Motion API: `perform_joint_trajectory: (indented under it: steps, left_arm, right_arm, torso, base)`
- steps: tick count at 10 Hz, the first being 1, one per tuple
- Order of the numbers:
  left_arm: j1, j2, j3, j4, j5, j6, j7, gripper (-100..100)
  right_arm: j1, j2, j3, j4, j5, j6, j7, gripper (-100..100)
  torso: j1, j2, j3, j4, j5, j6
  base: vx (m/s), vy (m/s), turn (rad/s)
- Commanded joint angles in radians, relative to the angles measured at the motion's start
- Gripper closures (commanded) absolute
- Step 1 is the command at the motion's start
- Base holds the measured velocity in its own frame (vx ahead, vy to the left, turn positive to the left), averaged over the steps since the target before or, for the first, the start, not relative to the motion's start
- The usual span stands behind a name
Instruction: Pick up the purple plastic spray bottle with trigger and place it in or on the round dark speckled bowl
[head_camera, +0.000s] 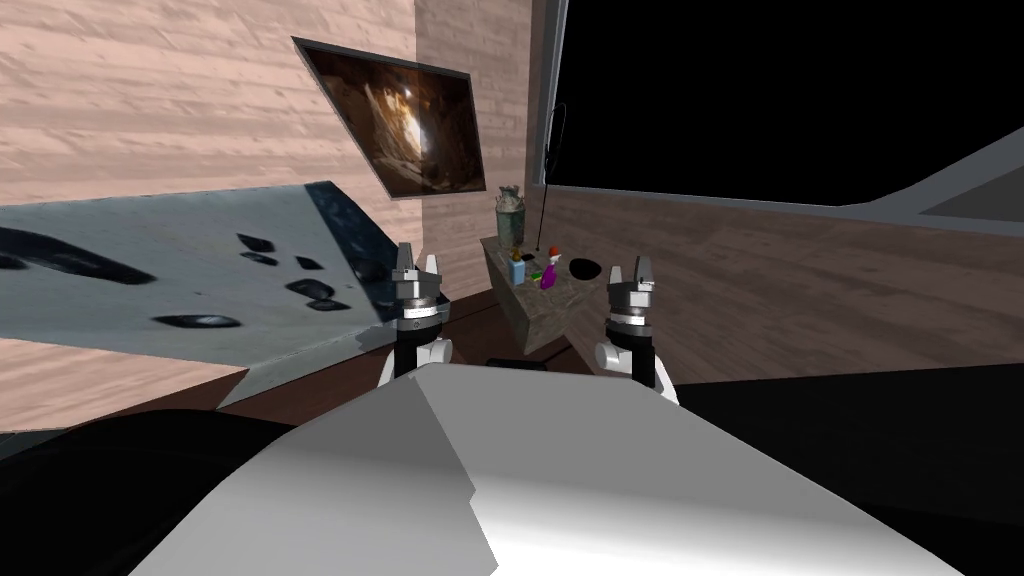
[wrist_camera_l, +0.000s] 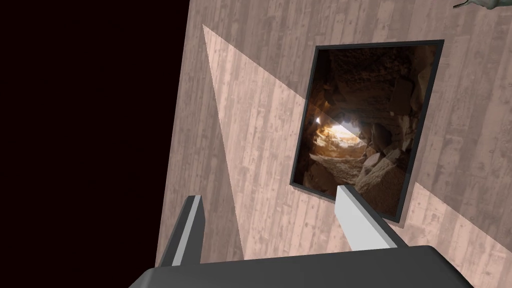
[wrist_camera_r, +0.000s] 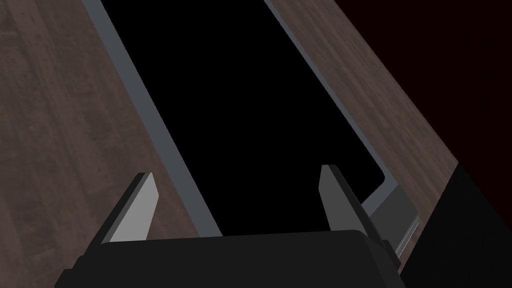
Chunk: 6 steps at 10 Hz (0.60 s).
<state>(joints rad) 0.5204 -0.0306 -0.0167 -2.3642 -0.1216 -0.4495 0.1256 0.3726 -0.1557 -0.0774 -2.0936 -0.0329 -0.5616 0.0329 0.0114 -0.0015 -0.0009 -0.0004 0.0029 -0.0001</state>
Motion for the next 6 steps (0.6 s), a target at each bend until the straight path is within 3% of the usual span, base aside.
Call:
perform_joint_trajectory:
  steps: [1, 6]
  left_arm:
    - [0.000, 0.000, 0.000, 0.000, 0.000, 0.000, 0.000, 0]
    - [0.000, 0.000, 0.000, 0.000, 0.000, 0.000, 0.000, 0]
  right_arm:
    - [-0.027, -0.018, -0.020, 0.046, 0.012, 0.010, 0.033, -100]
    - [-0.118, -0.051, -0.083, 0.195, 0.066, 0.056, 0.164, -100]
  torso:
    - [0.000, 0.000, 0.000, 0.000, 0.000, 0.000]
    - [0.001, -0.001, -0.001, 0.000, 0.000, 0.000]
  base:
    - [0.019, 0.132, -0.045]
    - [0.031, 0.210, -0.082]
